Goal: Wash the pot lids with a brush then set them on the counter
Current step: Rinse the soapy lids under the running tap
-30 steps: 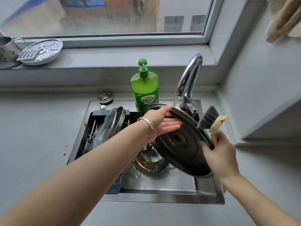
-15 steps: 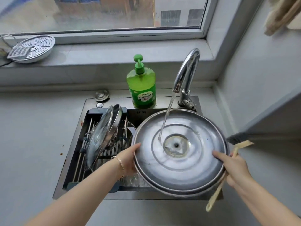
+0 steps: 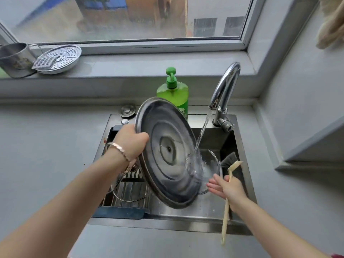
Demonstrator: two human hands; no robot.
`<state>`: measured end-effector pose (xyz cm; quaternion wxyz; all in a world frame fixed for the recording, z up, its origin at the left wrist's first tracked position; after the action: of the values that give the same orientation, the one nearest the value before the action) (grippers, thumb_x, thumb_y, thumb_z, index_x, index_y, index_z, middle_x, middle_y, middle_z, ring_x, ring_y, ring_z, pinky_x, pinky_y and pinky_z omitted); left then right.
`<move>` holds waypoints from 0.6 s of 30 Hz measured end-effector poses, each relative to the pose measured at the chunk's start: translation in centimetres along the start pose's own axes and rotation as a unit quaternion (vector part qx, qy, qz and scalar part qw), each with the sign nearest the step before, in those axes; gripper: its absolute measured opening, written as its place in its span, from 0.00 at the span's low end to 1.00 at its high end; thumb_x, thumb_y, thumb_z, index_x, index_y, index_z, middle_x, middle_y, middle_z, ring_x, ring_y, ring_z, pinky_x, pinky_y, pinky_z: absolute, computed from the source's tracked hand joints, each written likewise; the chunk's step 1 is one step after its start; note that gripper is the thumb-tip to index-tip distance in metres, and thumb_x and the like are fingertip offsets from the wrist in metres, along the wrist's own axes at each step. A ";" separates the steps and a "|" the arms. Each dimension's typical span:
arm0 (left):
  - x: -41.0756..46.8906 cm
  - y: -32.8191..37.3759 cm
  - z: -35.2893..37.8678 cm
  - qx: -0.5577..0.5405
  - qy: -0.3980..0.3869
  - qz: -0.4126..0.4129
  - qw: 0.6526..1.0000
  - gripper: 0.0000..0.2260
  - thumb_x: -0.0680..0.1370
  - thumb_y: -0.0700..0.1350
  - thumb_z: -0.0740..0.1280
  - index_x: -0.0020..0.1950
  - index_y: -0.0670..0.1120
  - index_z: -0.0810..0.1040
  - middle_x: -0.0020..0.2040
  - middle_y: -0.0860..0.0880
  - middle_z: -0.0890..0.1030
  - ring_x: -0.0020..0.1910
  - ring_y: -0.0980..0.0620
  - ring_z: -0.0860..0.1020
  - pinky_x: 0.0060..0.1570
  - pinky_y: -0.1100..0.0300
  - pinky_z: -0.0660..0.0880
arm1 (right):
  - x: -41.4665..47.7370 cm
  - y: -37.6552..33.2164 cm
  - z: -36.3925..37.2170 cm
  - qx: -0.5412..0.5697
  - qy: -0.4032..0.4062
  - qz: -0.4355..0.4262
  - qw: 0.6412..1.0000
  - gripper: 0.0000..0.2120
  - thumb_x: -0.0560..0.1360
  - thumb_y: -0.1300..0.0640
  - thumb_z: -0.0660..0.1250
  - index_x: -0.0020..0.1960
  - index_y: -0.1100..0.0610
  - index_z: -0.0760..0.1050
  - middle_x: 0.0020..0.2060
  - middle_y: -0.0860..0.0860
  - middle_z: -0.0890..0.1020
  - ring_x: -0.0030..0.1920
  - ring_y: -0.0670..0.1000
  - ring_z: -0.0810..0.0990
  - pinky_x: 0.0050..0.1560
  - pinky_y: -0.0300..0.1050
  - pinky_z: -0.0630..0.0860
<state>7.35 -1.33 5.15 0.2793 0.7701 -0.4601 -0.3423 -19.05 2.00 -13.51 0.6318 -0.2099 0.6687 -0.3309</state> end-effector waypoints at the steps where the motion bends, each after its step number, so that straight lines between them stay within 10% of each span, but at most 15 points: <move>1: -0.2 1.3 -0.3 0.051 0.001 0.032 0.998 0.13 0.74 0.34 0.61 0.30 0.44 0.69 0.29 0.47 0.72 0.29 0.49 0.71 0.27 0.61 0.66 | -0.3 -0.2 0.1 -0.030 -0.002 -0.004 1.000 0.04 0.78 0.65 0.62 0.50 0.64 0.68 0.47 0.64 0.80 0.45 0.60 0.82 0.41 0.49 0.82; 11: -2.0 7.3 0.5 0.253 0.003 0.154 0.955 0.09 0.74 0.39 0.58 0.53 0.46 0.73 0.48 0.45 0.78 0.45 0.43 0.72 0.45 0.56 0.69 | -1.1 0.4 0.2 -0.187 -0.022 -0.029 0.982 0.10 0.75 0.68 0.62 0.41 0.58 0.65 0.42 0.62 0.80 0.44 0.59 0.81 0.49 0.56 0.79; 18: -3.1 9.1 -1.7 0.174 0.010 0.167 0.970 0.08 0.73 0.34 0.58 0.42 0.46 0.72 0.39 0.49 0.76 0.43 0.44 0.74 0.40 0.59 0.67 | -1.1 0.4 0.5 -0.217 -0.028 -0.029 0.975 0.07 0.75 0.70 0.60 0.40 0.62 0.67 0.36 0.61 0.80 0.38 0.57 0.80 0.47 0.54 0.78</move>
<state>2.86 -2.15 13.82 0.1994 0.7222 -0.6320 -0.1979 -18.33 2.95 -13.01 0.5797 -0.3705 0.7004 -0.1898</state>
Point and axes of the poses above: each hand's wrist, its own x-axis towards the middle knuckle, its own z-axis out of the palm, y = z × x, the point moved 6 cm from there along x, towards the middle knuckle
